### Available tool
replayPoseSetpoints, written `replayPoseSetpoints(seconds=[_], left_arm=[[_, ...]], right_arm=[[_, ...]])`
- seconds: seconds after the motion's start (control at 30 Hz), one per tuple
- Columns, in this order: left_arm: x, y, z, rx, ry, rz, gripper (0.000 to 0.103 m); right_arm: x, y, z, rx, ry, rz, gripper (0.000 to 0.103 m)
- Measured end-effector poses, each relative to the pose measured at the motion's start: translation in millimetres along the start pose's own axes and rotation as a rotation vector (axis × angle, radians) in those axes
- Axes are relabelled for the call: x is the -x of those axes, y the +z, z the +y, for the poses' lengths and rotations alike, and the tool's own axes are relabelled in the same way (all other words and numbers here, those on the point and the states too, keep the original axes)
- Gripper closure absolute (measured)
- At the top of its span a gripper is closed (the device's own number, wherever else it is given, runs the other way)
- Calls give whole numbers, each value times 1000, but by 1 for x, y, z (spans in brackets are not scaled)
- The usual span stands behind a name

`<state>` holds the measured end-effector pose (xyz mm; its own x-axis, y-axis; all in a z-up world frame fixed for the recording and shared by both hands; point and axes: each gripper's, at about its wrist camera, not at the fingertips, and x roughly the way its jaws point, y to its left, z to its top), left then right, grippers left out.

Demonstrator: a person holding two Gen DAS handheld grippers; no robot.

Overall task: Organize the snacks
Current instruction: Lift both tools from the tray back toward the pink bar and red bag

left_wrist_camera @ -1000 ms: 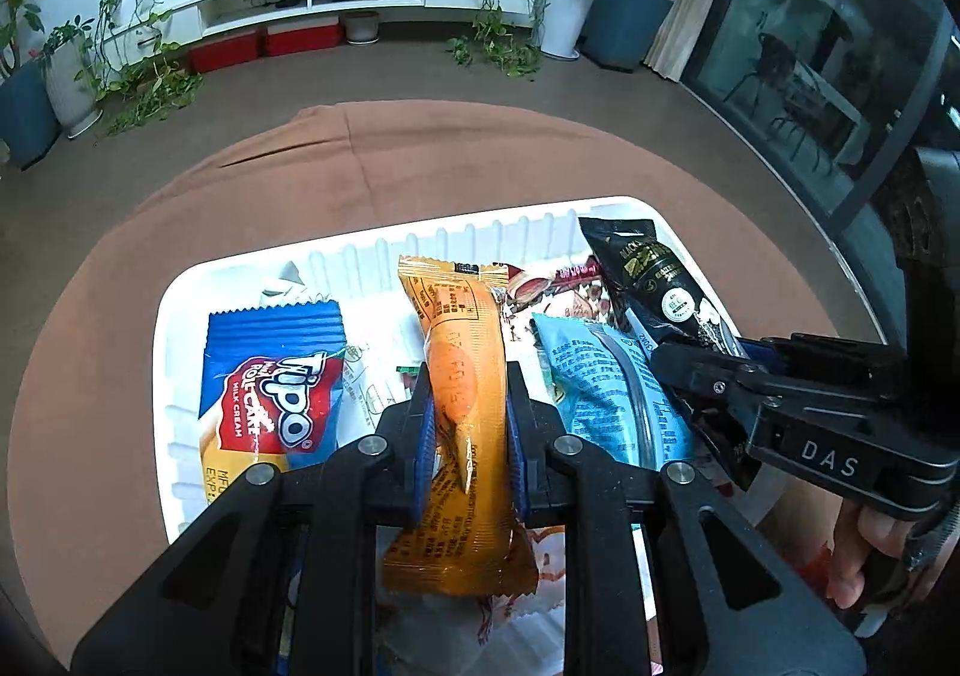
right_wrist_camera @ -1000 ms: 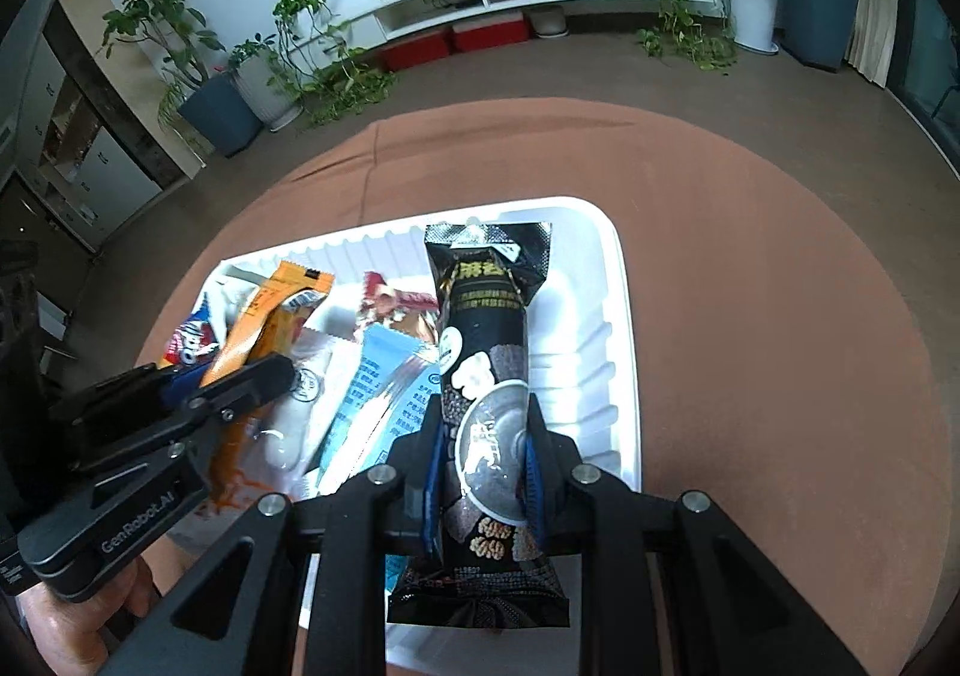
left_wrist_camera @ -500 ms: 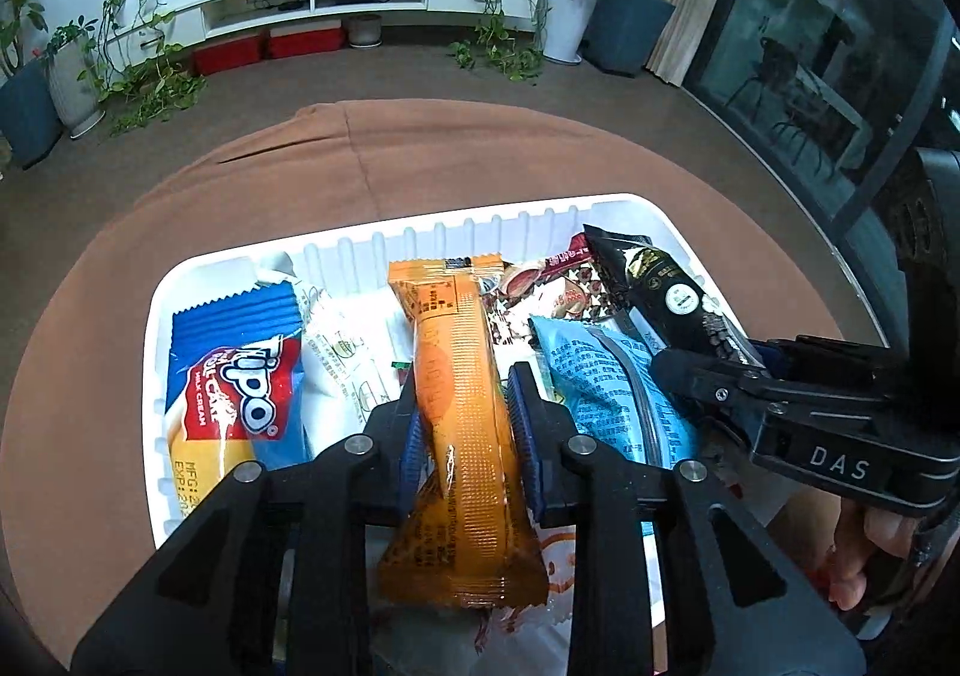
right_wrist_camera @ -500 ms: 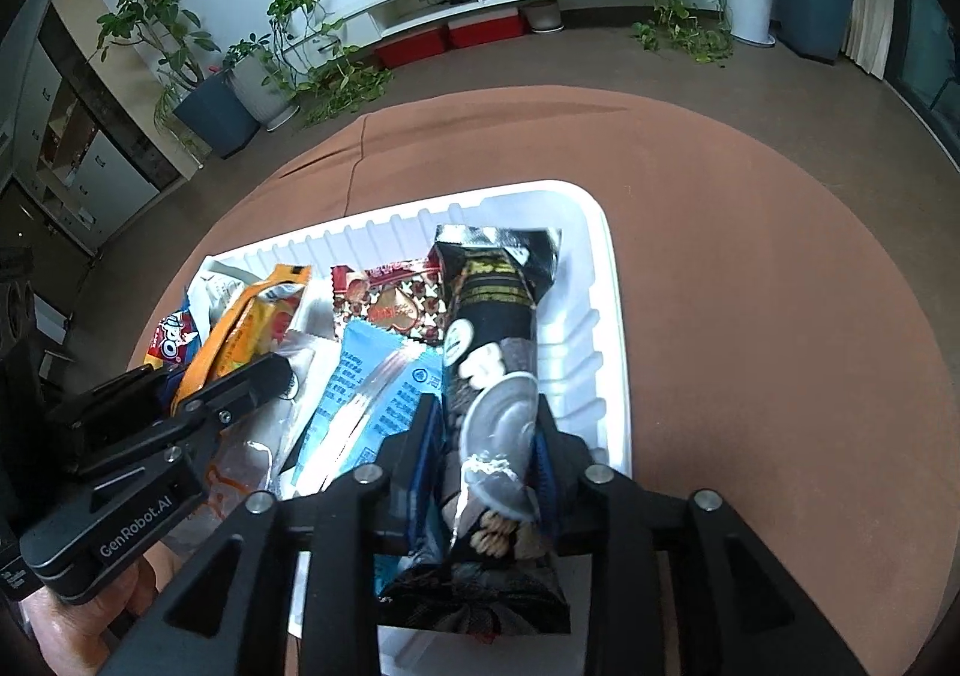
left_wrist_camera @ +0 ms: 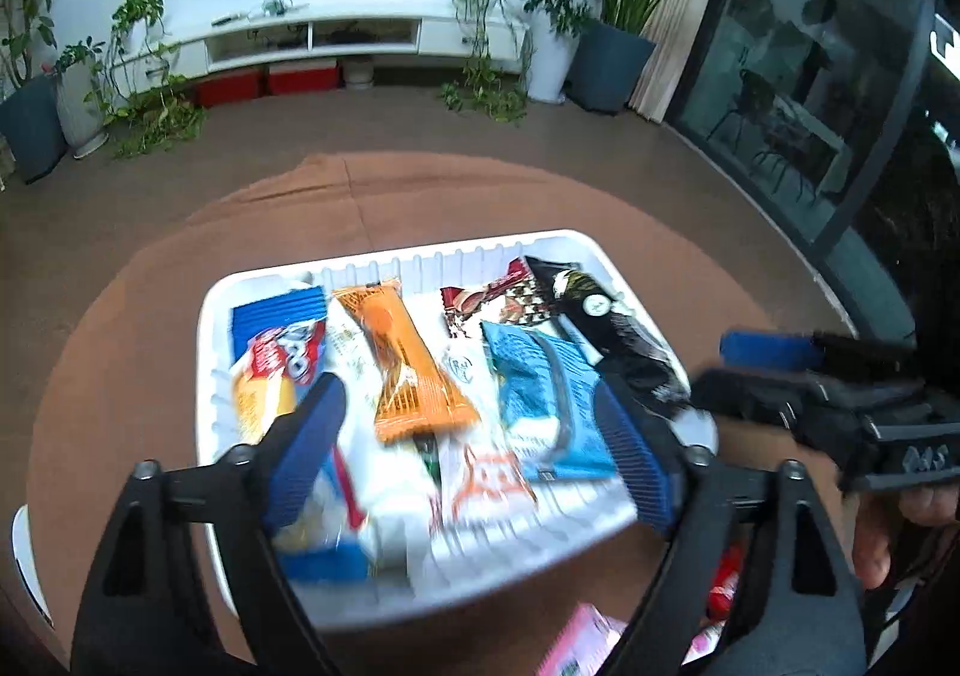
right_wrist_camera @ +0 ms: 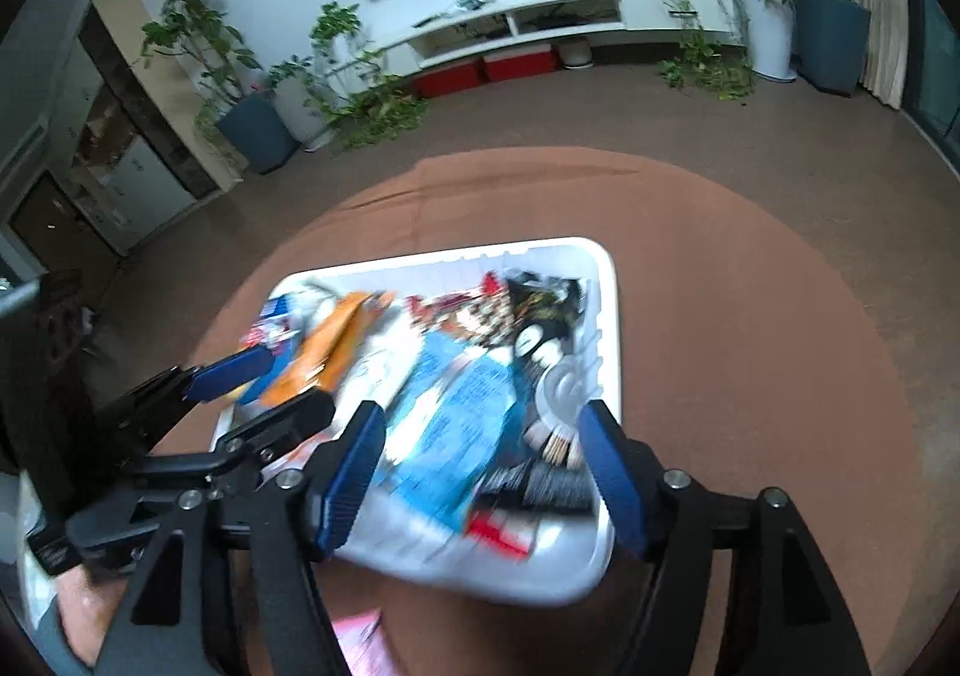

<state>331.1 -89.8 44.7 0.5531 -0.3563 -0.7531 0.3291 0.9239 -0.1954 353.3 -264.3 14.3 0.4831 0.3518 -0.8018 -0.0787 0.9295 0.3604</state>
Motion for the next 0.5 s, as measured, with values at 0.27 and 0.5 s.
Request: replayPoseSetpoints(seconds=[0.27,0.5], left_arm=[[75,-63,7,81,-43,-54,15],[111,-134,19,178,-58,-36,14]], right_arm=[[16,-81,30,2,238,189,28],[-10,-110,41,0,135,273,28]])
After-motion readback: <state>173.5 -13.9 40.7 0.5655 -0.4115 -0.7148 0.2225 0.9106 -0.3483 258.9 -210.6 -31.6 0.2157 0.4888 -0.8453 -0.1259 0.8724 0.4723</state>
